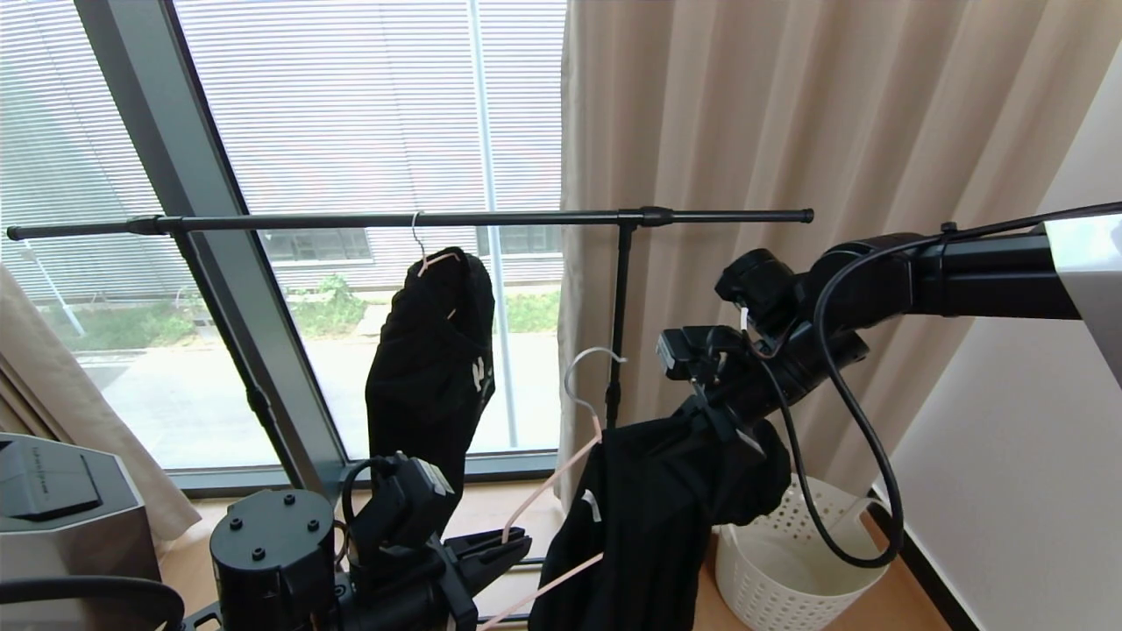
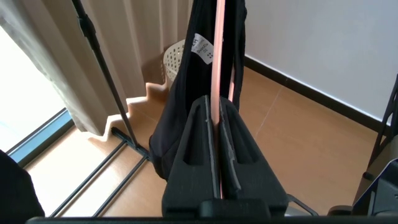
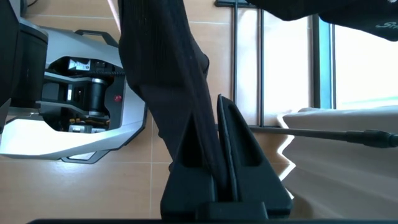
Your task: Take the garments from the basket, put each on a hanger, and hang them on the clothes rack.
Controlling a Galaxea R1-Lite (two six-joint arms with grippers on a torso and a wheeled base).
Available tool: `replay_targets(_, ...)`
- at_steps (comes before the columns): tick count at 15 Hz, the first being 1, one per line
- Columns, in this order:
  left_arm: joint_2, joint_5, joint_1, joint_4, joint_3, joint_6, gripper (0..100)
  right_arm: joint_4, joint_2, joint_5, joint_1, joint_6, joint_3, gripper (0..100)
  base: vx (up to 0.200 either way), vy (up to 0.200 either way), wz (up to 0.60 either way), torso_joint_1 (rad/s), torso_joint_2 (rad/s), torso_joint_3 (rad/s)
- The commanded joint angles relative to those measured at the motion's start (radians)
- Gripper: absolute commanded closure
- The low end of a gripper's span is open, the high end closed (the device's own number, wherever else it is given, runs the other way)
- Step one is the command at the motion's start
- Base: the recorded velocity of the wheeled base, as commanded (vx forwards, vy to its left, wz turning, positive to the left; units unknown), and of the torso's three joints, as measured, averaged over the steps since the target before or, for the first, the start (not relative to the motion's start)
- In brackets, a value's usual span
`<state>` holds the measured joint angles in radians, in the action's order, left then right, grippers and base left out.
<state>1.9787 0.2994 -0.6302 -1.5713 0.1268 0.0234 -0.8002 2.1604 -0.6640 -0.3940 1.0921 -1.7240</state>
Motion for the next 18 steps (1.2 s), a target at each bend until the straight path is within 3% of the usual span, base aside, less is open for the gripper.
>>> replay_targets(1, 0.006, -0.002, 0.006, 0.000, 0.004, 0.000, 100, -0.001, -0.062, -0.002, 0.001, 0.000, 0.031, 100, 0.000, 0.000, 0.00, 0.000, 0.00, 0.000)
replay_targets(6, 0.003, -0.002, 0.012, 0.000, 0.007, 0.000, 100, 0.006, -0.129, -0.003, 0.001, 0.000, 0.110, 100, 0.000, 0.000, 0.00, 0.000, 0.00, 0.000)
replay_targets(7, 0.003, -0.002, 0.012, 0.000, 0.008, -0.002, 0, 0.006, -0.142, -0.006, 0.003, 0.000, 0.118, 100, 0.000, 0.000, 0.00, 0.000, 0.00, 0.000)
replay_targets(13, 0.003, 0.003, 0.027, 0.000, 0.007, -0.007, 0, 0.001, -0.169, -0.011, 0.026, -0.005, 0.138, 100, 0.000, 0.000, 0.00, 0.000, 0.00, 0.000)
replay_targets(15, 0.006, 0.064, 0.076, 0.000, 0.004, -0.007, 0, 0.004, -0.186, -0.009, 0.041, -0.006, 0.153, 100, 0.000, 0.000, 0.00, 0.000, 0.00, 0.000)
replay_targets(18, 0.015, 0.158, 0.219, 0.000, 0.034, -0.031, 0, 0.012, -0.188, -0.005, 0.066, -0.044, 0.146, 100, 0.000, 0.000, 0.00, 0.000, 0.00, 0.000)
